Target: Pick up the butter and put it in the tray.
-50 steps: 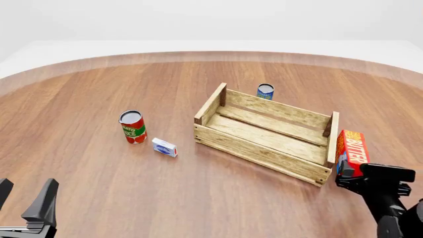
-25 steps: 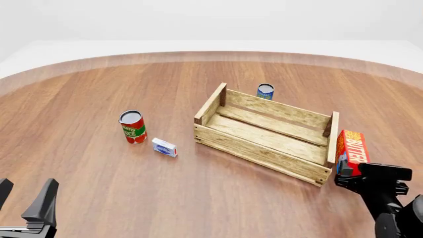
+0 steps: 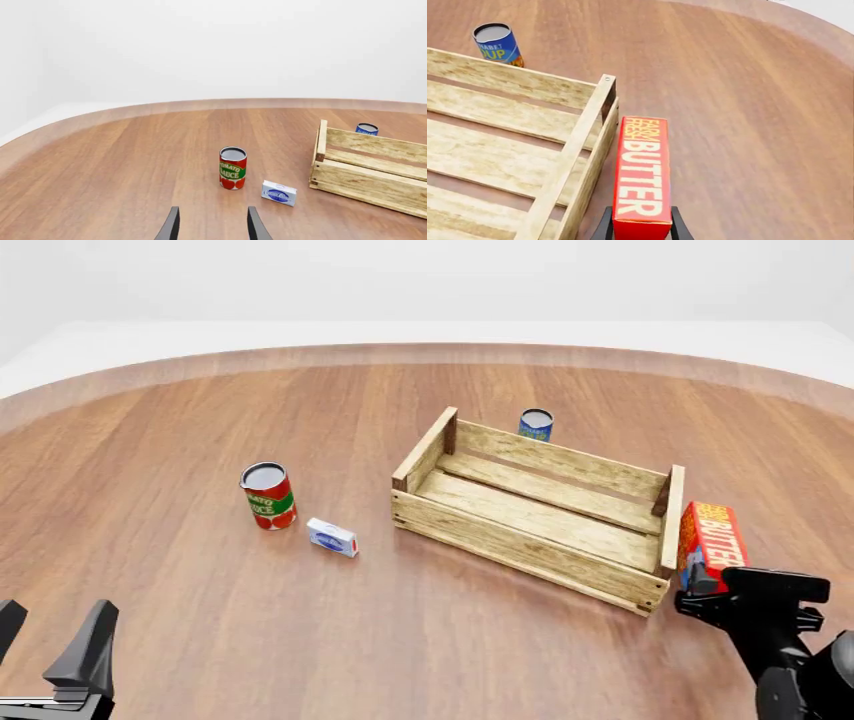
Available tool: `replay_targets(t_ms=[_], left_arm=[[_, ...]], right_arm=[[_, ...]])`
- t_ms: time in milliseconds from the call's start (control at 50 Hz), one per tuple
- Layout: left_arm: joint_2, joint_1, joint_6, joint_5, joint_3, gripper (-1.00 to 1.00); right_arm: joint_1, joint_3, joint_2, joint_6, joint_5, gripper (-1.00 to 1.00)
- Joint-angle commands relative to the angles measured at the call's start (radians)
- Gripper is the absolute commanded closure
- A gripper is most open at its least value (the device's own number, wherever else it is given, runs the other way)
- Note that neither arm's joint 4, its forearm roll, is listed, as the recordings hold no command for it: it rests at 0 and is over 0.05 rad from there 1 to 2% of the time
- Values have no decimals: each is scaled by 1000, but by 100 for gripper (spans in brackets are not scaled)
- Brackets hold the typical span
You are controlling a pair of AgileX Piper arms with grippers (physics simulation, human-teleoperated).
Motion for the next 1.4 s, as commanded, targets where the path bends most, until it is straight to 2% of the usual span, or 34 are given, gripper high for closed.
replay_targets(t_ms=[20,360,620,1000,1400], left_arm=[[0,0,0,0,0,-100],[0,0,0,0,0,-100],[0,0,0,0,0,-100],[0,0,0,0,0,-100],[0,0,0,0,0,-100]], right_arm=[[7,0,4,7,-3,100],[23,19,-31,13,-2,100],[16,42,-166,10,71,100],[12,80,-290,17,132,100],[11,95,-455,12,252,100]])
